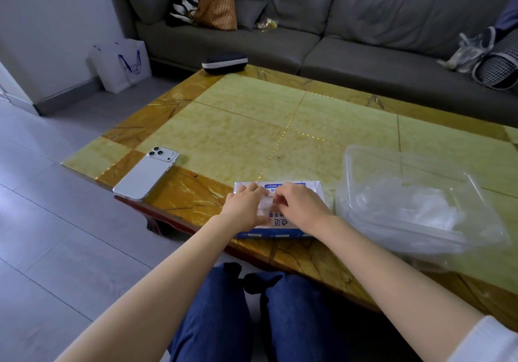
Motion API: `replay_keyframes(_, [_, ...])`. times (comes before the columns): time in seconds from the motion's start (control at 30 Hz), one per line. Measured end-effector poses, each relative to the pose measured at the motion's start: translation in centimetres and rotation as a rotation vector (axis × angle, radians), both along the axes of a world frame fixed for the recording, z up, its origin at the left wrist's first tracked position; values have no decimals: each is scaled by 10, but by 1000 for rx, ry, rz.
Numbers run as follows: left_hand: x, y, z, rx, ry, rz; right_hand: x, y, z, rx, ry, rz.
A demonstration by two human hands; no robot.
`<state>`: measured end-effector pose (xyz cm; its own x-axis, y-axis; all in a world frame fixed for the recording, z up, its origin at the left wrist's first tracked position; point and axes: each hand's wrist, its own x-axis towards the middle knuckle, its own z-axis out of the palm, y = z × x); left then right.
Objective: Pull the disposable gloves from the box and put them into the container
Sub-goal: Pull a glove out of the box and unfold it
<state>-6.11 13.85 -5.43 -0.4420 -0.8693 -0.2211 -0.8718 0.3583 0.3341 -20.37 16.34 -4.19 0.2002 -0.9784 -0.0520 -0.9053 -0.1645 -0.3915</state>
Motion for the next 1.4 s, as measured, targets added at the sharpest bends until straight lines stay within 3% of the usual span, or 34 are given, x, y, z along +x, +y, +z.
replay_keyframes(0.27, [0,-2,1,18,6,-11,-12,-2,15,-136,29,-37])
replay_keyframes(0.57, [-5,-2,3,3,-22,-7,-22,-19,7,-169,-118,-372])
replay_keyframes(0.67, [-6,-1,1,-4,-16,-5,-22,-13,3,-222,-53,-293])
replay_keyframes(0.73, [-5,0,0,-9,-10,-3,-23,-9,4,-295,100,-138])
replay_keyframes(0.9, [-7,0,2,-5,-24,4,-11,-7,7,-245,365,111])
replay_keyframes(1.4, [-6,-2,0,-18,-51,-15,-15,-8,20,-261,235,93])
